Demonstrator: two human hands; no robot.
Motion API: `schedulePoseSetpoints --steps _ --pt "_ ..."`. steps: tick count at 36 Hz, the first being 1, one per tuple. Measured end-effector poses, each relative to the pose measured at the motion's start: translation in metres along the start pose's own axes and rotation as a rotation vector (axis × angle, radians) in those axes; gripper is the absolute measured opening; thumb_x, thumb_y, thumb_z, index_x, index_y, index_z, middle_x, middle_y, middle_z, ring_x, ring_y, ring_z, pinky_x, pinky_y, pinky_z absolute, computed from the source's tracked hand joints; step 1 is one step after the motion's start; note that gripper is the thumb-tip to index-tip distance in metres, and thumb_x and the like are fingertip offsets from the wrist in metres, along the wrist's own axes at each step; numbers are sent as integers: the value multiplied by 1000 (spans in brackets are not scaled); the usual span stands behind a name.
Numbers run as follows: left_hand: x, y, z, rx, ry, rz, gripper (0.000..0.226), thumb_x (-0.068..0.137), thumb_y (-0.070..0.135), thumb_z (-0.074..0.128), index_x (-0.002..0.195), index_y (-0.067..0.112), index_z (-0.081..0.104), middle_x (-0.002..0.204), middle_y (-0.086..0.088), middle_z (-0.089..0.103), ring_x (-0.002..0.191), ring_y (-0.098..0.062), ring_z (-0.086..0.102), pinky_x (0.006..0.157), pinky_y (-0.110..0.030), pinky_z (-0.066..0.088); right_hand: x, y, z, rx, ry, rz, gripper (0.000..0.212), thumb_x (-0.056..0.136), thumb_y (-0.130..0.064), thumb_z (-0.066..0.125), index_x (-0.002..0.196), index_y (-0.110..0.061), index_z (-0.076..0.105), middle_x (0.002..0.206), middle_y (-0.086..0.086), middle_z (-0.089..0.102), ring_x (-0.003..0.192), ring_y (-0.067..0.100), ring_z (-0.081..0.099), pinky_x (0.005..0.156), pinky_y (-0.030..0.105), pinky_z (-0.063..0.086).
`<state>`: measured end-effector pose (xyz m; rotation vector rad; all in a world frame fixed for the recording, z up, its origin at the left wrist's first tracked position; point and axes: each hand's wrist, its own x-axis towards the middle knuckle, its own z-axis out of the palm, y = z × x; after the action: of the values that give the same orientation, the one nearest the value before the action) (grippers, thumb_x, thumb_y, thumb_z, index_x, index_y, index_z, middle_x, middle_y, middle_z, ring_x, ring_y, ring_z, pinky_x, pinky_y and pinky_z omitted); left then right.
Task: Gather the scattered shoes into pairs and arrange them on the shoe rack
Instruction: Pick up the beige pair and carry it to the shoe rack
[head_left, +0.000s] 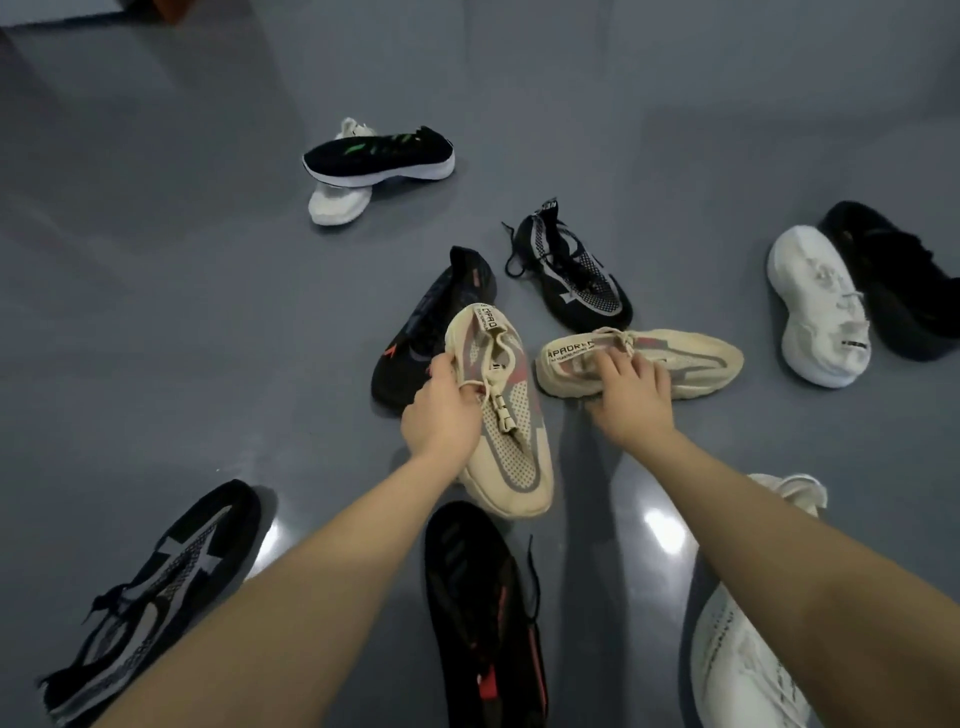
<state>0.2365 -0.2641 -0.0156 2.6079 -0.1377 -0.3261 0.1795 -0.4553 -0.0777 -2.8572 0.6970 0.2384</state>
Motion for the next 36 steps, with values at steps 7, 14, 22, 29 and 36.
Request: schedulePoseSetpoints --steps 7,14,22,29,36 --pt "1 -2 17 63 -27 37 29 96 18 43 125 14 41 109 -11 64 100 -34 59 84 -43 46 5 -2 4 -250 116 -81 40 92 -9 41 130 -20 46 133 9 49 132 39 33 117 45 2" --pt "-2 1 24 95 -11 55 33 96 15 42 129 12 39 109 -11 65 100 -34 60 81 -40 43 -18 -7 3 -276 114 -212 44 90 -5 44 131 -19 43 118 17 52 115 36 46 109 44 28" --pt "-19 8 -4 145 45 72 38 97 16 40 135 12 34 109 -8 64 97 -32 60 78 -37 39 -39 -29 -49 -257 86 -273 60 94 -14 45 148 -26 22 112 12 49 100 31 51 81 36 40" --pt "-45 43 -103 229 26 160 44 96 12 38 140 9 31 110 -9 63 94 -31 61 74 -35 38 -74 -70 -145 -312 49 -193 74 35 -14 91 106 -16 70 63 5 57 43 22 54 42 21 30" --pt "-48 94 -256 324 -2 179 45 96 13 37 140 9 28 108 -9 64 93 -30 61 70 -31 30 -87 -133 -307 -256 152 -214 66 35 2 85 98 -8 70 59 7 56 34 23 44 42 17 14"
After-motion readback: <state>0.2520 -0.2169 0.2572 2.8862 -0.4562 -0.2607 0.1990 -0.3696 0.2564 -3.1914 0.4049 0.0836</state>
